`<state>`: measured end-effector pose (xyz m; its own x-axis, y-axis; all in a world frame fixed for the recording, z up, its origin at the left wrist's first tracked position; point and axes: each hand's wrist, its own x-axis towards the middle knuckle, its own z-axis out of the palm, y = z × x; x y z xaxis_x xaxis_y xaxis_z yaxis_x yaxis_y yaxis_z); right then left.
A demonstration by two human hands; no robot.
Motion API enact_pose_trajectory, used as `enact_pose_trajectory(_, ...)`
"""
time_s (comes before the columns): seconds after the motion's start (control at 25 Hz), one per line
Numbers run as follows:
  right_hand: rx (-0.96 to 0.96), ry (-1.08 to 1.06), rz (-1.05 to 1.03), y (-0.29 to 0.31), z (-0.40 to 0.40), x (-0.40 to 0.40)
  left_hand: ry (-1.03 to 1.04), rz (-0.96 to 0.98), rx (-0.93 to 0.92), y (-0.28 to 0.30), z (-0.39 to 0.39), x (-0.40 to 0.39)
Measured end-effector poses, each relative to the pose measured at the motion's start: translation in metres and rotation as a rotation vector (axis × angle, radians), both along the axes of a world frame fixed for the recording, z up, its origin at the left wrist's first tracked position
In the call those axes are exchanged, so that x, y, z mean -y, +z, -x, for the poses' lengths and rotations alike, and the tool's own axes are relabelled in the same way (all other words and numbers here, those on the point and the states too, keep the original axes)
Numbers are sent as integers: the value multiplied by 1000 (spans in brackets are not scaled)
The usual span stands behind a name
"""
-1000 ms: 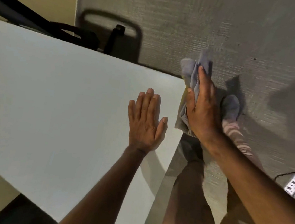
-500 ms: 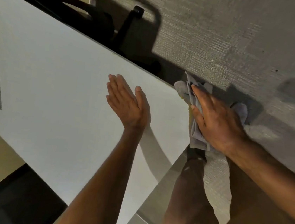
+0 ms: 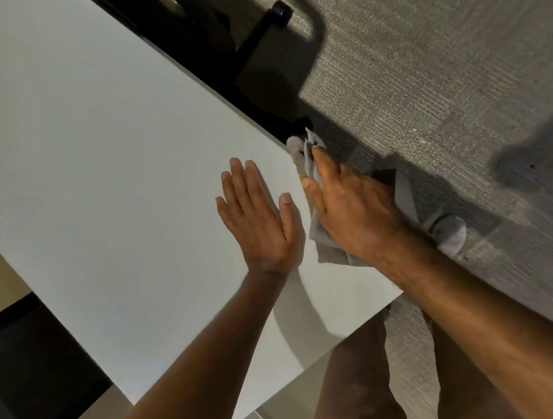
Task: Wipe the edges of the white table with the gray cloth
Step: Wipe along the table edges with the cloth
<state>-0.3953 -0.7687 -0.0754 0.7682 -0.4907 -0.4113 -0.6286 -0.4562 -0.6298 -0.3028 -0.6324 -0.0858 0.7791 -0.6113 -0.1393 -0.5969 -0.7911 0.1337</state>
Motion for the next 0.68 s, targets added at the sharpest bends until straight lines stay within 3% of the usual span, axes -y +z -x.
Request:
enact_pose_trajectory(0.44, 130, 21, 60, -14, -156, 24, -23, -23, 87, -5, -2, -4)
enact_pose_trajectory(0.68, 186, 29, -182, -14, -148, 37, 2, 8, 62, -3, 0, 0)
